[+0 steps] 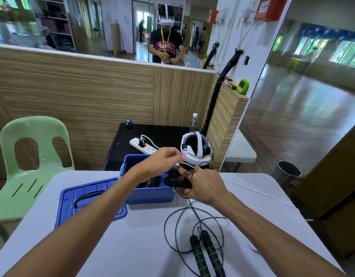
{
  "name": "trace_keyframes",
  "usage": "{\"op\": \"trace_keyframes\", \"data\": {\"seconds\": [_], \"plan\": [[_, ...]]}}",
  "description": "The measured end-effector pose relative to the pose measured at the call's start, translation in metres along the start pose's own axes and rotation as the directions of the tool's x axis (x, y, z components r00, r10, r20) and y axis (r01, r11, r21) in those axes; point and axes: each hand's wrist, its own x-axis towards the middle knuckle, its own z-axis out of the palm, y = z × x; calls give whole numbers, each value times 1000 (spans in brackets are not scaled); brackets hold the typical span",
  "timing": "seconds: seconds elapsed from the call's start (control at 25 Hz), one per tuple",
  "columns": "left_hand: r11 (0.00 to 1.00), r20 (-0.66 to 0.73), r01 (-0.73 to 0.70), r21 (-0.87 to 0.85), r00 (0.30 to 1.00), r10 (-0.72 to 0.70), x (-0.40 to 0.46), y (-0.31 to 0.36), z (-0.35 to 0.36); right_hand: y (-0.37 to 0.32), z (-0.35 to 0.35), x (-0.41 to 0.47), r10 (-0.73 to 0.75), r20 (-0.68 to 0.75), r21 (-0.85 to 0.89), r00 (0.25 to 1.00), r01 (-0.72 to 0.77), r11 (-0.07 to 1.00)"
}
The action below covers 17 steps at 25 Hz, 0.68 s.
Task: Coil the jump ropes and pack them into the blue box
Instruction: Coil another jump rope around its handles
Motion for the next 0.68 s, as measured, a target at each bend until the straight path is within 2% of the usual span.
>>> {"op": "trace_keyframes", "data": {"seconds": [0.08, 0.16, 0.28, 0.4, 0.44, 0.52, 0.6, 0.68], "plan": [[964, 56, 178, -197, 984, -170, 0, -7, -5, -3, -3, -2, -40, -45, 73, 998, 43, 996], [883, 204, 331, -333, 939, -276, -4, -23, -6, -7, -9, -6, -89, -132, 200, 987, 114, 973], [737, 348, 461, -495, 882, -318, -14, -35, -3, -9, -17, -7, -167, -166, 308, 972, 212, 927], [685, 389, 478, -550, 872, -296, -18, -38, -1, -9, -19, -6, -220, -152, 324, 964, 259, 910], [691, 370, 470, -549, 878, -304, -18, -39, 0, -9, -17, -7, -229, -147, 325, 962, 266, 908], [770, 235, 385, -509, 923, -306, -16, -43, 2, -7, -11, -8, -238, -159, 300, 958, 277, 913], [853, -39, 218, -475, 963, -268, -17, -47, -6, 2, -4, -10, -212, -151, 236, 966, 244, 941], [874, -320, 41, -484, 921, -221, -22, -44, -30, 21, 2, -17, -126, -17, 179, 992, 127, 976]]}}
